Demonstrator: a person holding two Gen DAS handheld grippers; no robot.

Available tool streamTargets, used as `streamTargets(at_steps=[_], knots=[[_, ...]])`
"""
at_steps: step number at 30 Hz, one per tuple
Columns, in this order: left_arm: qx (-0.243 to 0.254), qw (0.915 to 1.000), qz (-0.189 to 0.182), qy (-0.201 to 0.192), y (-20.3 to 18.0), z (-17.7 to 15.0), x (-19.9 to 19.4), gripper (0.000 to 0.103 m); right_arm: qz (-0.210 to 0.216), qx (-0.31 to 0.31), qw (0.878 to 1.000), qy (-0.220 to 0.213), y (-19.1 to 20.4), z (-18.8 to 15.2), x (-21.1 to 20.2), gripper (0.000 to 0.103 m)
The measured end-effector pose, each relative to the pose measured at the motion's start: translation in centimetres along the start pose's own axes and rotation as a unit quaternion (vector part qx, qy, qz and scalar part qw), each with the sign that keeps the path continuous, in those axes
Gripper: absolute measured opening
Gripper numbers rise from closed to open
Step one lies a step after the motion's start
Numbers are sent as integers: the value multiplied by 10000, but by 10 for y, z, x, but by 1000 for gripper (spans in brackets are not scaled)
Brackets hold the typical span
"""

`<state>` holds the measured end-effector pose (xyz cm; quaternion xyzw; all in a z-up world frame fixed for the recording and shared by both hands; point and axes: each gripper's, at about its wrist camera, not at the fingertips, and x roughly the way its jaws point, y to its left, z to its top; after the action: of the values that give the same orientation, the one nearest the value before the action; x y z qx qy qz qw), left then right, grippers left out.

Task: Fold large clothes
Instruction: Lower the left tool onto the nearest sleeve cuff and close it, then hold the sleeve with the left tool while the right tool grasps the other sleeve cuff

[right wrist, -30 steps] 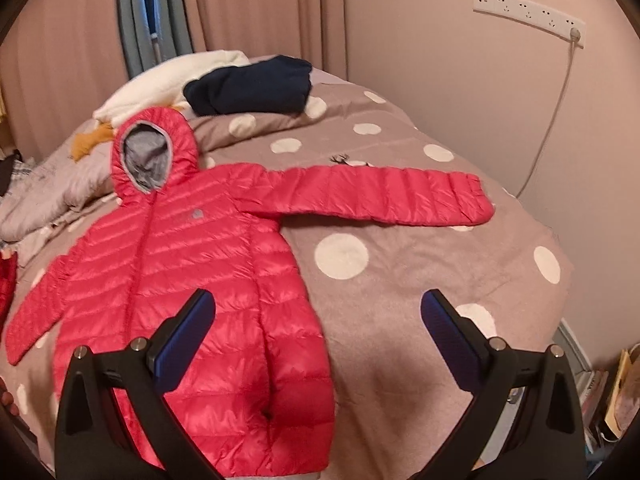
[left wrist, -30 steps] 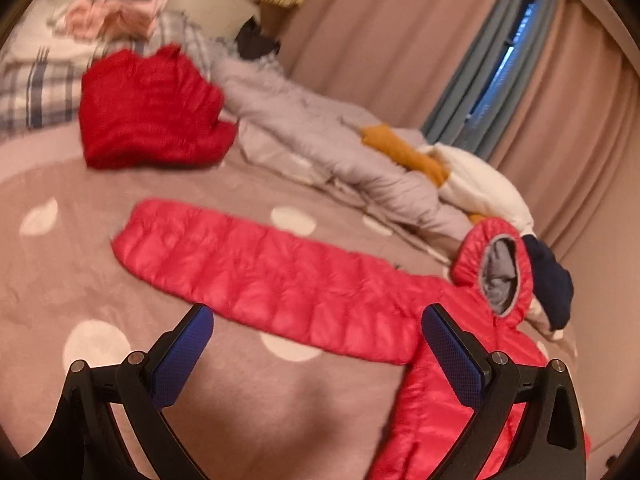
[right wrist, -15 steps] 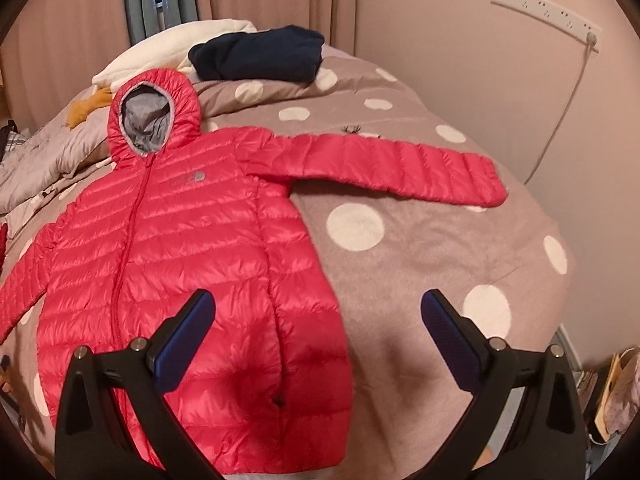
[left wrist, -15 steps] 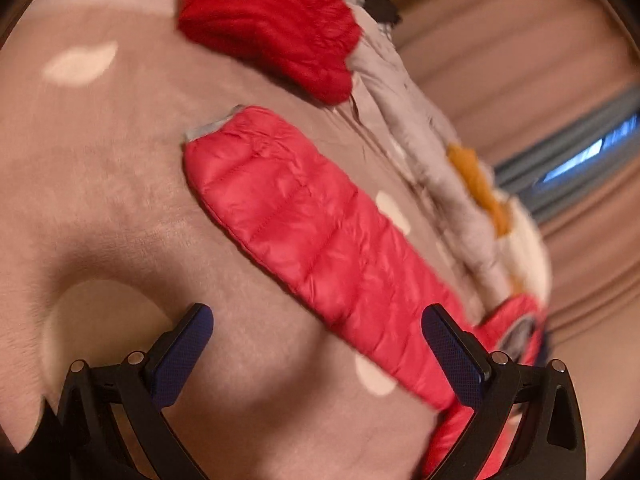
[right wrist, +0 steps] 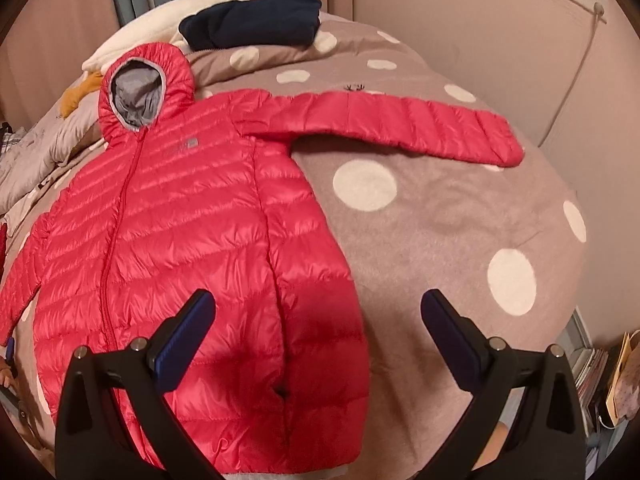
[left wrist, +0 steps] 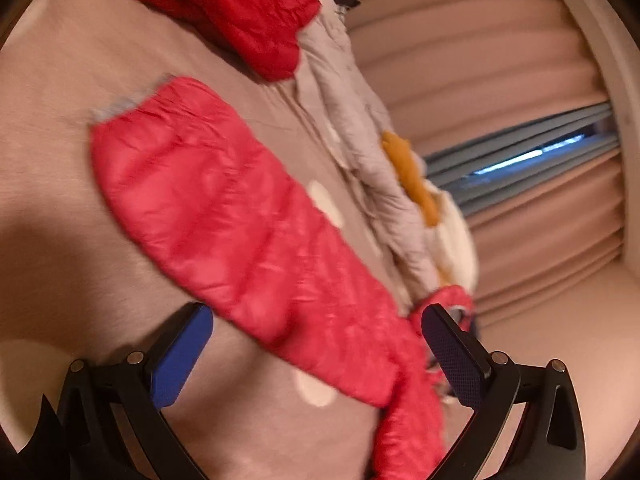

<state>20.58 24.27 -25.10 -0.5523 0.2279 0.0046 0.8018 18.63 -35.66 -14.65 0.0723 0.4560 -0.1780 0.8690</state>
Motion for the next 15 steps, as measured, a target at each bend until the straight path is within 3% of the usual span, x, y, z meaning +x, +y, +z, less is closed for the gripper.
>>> streamTargets(at_steps=[3, 5, 6, 7, 8, 10, 15], knots=[[-394, 9987, -299, 85, 9, 10, 5, 88, -76, -38, 10000, 43, 4, -2, 2, 103], [-754, 9968, -243, 89, 24, 15, 7, 51, -110, -57, 9999, 30, 8, -2, 1, 103], [-998, 9949, -107, 81, 34, 16, 9, 39, -129, -62, 9999, 18, 9, -2, 0, 103], [-1146, 9934, -6, 72, 42, 16, 11, 21, -150, -71, 9999, 6, 11, -1, -2, 103], [-1274, 9918, 30, 78, 49, 16, 12, 16, -156, -83, 9998, -13, 14, -1, -4, 103], [-1212, 9926, -51, 35, 46, 17, 9, 16, -153, -103, 9998, -58, 18, 0, -8, 103], [-767, 9964, 343, -88, 33, 13, 13, 16, -147, -196, 9996, -154, 27, -1, -19, 103]])
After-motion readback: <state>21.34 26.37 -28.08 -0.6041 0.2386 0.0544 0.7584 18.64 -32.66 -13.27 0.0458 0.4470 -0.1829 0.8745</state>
